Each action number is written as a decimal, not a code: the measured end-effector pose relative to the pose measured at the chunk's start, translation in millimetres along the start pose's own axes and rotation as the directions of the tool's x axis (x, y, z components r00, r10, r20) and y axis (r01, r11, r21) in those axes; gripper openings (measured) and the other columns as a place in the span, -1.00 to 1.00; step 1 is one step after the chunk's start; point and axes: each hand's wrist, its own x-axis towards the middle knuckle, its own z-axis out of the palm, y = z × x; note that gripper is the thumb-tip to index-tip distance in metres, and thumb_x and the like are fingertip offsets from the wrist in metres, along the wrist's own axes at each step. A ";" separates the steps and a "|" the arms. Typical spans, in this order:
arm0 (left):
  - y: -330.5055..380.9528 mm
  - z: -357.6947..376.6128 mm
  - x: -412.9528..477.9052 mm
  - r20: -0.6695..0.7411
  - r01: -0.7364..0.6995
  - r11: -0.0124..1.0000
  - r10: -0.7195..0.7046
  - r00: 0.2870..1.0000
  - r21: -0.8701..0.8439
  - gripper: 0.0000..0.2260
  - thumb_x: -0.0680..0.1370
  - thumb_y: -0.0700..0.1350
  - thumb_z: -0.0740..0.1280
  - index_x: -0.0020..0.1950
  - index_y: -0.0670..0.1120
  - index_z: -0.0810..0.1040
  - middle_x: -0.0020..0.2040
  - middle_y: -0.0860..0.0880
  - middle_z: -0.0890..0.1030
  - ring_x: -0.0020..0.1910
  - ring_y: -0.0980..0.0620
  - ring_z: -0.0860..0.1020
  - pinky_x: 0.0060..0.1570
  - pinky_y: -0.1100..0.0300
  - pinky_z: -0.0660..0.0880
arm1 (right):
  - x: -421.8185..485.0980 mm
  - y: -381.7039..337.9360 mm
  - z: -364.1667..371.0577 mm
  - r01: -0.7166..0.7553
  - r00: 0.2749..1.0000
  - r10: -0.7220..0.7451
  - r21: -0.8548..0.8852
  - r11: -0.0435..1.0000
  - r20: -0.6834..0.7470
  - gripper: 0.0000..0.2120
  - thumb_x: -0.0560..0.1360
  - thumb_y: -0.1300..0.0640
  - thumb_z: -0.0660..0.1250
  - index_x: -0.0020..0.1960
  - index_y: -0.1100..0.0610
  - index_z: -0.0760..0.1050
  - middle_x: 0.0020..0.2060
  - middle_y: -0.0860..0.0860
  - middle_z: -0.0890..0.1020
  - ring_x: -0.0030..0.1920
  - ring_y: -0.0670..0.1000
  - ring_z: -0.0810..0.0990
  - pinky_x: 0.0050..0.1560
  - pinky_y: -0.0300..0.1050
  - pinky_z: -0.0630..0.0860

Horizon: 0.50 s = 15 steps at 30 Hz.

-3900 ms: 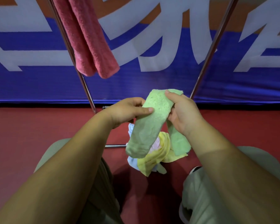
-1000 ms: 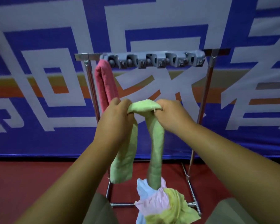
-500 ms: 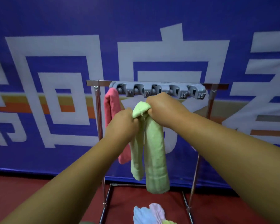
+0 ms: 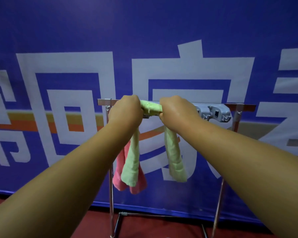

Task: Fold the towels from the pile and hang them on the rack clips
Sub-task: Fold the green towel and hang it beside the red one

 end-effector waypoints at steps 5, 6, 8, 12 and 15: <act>-5.0 -2.2 29.6 -0.026 0.022 1.000 -0.022 0.999 0.009 -0.78 0.62 -0.25 0.39 0.26 -0.14 0.52 -0.09 -0.12 0.55 -0.07 -0.18 0.62 -0.05 -0.08 0.63 | 33.3 -13.3 -1.0 -0.066 0.998 0.066 0.011 0.998 0.010 -0.90 0.60 0.20 0.40 0.06 0.08 0.49 -0.22 0.04 0.49 -0.27 0.05 0.51 -0.34 -0.05 0.40; -6.5 -0.1 32.5 -0.077 0.005 1.000 -0.003 0.997 0.018 -0.77 0.62 -0.26 0.39 0.25 -0.13 0.48 -0.13 -0.10 0.49 -0.11 -0.16 0.59 -0.12 -0.06 0.57 | 38.2 -14.4 -0.4 -0.066 0.998 0.066 0.010 0.998 -0.011 -0.89 0.59 0.21 0.40 0.05 0.08 0.48 -0.23 0.04 0.47 -0.27 0.06 0.50 -0.33 -0.04 0.39; -9.4 4.6 35.4 -0.136 -0.022 0.998 0.029 0.990 0.055 -0.77 0.62 -0.25 0.37 0.24 -0.11 0.45 -0.18 -0.08 0.44 -0.15 -0.14 0.55 -0.19 -0.04 0.49 | 46.3 -15.6 1.3 -0.068 0.997 0.068 0.005 0.998 -0.026 -0.88 0.58 0.24 0.41 0.03 0.10 0.49 -0.22 0.05 0.48 -0.28 0.06 0.49 -0.31 -0.04 0.40; -11.9 13.8 35.8 -0.129 -0.035 0.987 0.056 0.990 0.158 -0.82 0.63 -0.23 0.35 0.21 -0.12 0.46 -0.23 -0.06 0.41 -0.24 -0.10 0.50 -0.26 -0.02 0.43 | 53.9 -19.1 9.5 -0.052 0.999 0.051 -0.030 0.998 -0.019 -0.90 0.58 0.25 0.41 0.04 0.10 0.54 -0.23 0.05 0.50 -0.24 0.08 0.55 -0.21 -0.02 0.52; -13.6 23.6 24.9 -0.092 -0.057 0.961 0.085 0.992 0.272 -0.82 0.62 -0.25 0.32 0.22 -0.12 0.53 -0.25 -0.04 0.41 -0.23 -0.13 0.53 -0.32 0.01 0.41 | 48.4 -18.6 19.9 0.014 1.000 -0.012 -0.107 0.994 0.024 -0.91 0.60 0.21 0.41 0.07 0.07 0.56 -0.24 0.03 0.47 -0.13 0.12 0.61 -0.10 0.01 0.60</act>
